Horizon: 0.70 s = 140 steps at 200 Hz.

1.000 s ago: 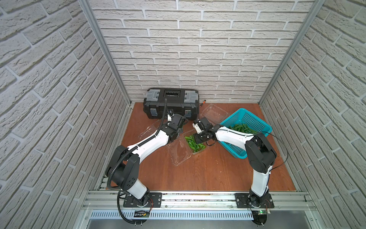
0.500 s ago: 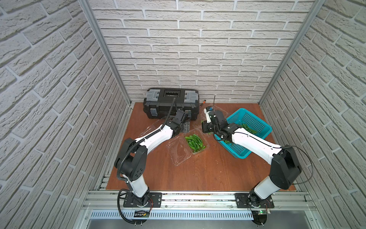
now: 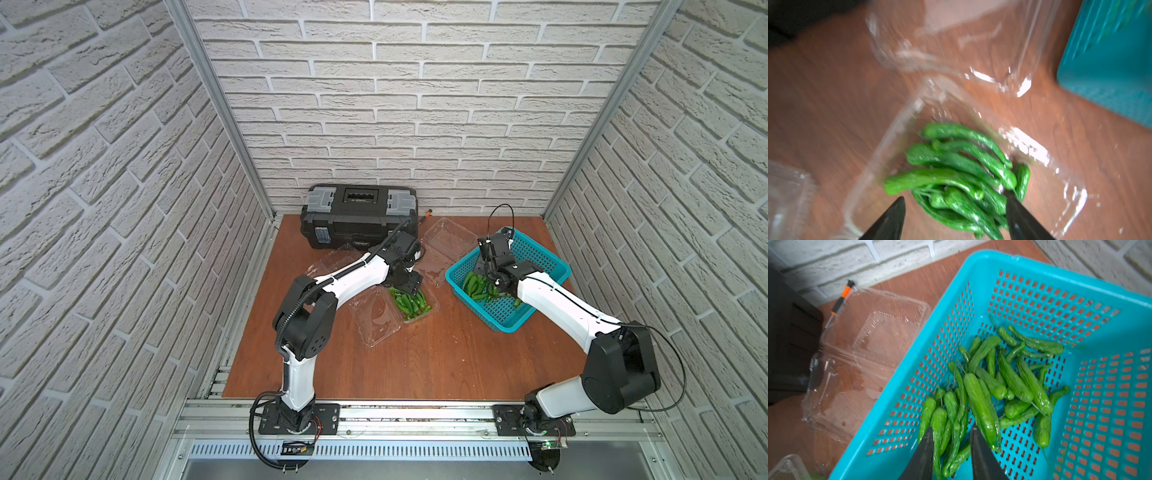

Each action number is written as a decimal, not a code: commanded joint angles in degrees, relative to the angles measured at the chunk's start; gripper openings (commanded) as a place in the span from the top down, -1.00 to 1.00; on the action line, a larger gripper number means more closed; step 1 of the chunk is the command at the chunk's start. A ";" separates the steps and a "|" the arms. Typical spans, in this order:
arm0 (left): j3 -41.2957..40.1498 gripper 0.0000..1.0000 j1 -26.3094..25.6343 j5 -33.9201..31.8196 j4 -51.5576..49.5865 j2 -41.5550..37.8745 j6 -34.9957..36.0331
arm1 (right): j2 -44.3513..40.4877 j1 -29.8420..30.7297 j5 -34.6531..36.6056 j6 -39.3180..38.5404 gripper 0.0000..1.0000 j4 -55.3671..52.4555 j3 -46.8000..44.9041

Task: Take small green peppers out of containers
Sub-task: Pick up the green pepper from the packing box.

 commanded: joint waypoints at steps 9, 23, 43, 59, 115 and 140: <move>4.43 -0.38 -2.53 1.25 -11.39 3.59 1.98 | 0.50 0.23 0.07 3.01 0.37 0.12 -1.81; 6.12 -0.29 -2.65 2.15 -13.35 5.12 2.01 | 0.59 0.23 0.13 3.10 0.37 0.45 -2.23; 8.53 -0.16 -2.56 2.86 -16.41 7.31 1.69 | 0.84 0.23 0.35 3.17 0.37 0.54 -2.28; 9.48 -0.03 -2.43 2.82 -17.95 8.27 1.35 | 0.70 0.23 0.33 3.43 0.37 0.88 -2.52; 11.70 0.30 -1.81 0.96 -20.56 11.00 0.07 | 0.42 0.23 -1.16 3.74 0.37 1.33 -3.12; 11.74 0.31 -1.35 0.04 -21.05 12.10 0.34 | 0.59 0.28 -1.84 3.57 0.37 1.33 -2.53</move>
